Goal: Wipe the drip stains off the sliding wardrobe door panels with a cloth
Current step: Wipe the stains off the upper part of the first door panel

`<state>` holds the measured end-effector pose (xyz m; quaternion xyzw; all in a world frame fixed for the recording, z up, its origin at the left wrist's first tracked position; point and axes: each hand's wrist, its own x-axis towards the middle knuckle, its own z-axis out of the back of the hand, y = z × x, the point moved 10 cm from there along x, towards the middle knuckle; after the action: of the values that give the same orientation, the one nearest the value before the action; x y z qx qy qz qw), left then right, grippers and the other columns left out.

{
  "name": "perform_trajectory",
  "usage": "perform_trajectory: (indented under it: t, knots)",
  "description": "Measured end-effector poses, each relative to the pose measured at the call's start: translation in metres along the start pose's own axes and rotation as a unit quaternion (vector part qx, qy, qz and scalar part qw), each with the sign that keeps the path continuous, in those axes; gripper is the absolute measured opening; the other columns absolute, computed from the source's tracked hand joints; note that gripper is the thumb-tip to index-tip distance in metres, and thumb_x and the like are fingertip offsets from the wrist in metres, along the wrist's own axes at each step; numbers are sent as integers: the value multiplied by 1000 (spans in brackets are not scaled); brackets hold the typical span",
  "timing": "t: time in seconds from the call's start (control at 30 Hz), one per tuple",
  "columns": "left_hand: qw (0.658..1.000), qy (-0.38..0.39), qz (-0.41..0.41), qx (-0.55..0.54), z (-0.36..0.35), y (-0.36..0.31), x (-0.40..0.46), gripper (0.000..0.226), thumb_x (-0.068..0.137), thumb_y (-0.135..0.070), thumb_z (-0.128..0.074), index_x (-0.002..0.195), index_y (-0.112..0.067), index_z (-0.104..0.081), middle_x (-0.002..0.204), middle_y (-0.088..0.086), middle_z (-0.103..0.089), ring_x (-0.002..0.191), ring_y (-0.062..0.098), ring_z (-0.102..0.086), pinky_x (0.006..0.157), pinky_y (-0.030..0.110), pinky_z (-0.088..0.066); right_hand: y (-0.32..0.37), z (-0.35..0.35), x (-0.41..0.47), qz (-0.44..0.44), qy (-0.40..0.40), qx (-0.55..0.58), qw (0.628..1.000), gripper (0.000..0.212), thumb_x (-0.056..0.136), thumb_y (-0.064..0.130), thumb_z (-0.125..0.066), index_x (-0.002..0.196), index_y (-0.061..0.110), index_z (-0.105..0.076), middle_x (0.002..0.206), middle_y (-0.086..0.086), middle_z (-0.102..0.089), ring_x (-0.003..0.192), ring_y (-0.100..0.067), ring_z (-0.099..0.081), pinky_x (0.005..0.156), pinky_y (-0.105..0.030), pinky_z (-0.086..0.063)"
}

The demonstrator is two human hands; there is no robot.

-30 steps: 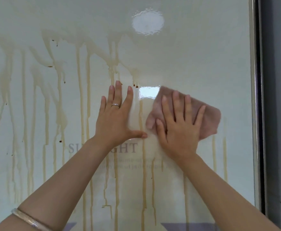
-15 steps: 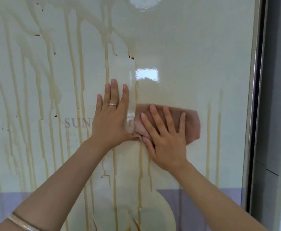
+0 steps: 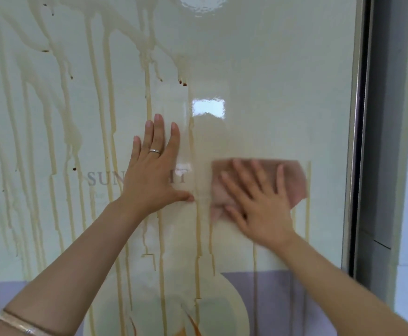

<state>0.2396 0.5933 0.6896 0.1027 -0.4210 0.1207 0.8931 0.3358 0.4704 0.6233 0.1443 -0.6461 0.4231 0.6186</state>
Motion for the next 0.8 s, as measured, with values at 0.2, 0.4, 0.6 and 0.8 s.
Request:
perform_trajectory:
  t: [0.2,0.4,0.6,0.8]
  knots:
    - [1000,-3,0,0,-1,1,-1,136,57,-63,-73,133,-25,33,138,-2,43,129,14,40,105,30,23,-104,17,20,-229,-70,-39,970,57,102,45,-19,154,20,-18,159,-10,-22,146,-34,-15,113,-59,-3]
    - [1000,-5,3,-1,2,-4,-2,137,56,-59,-77,139,-21,25,144,3,37,134,18,33,108,36,18,-36,0,-73,-96,23,-34,995,60,101,50,-16,154,22,-19,163,-3,-3,149,-29,-5,114,-61,-3]
    - [1000,-8,7,3,0,0,0,139,55,-59,-78,145,-18,19,150,9,31,137,22,30,110,37,17,-110,17,15,-140,-16,-30,990,61,101,50,-17,153,18,-18,158,-11,-22,146,-33,-14,114,-57,-4]
    - [1000,-14,4,2,-1,1,-1,137,56,-57,-78,146,-18,18,151,11,29,139,24,28,109,37,17,-33,-12,-101,-134,22,-41,990,62,101,50,-17,156,22,-9,163,-5,0,149,-31,-3,115,-60,-1]
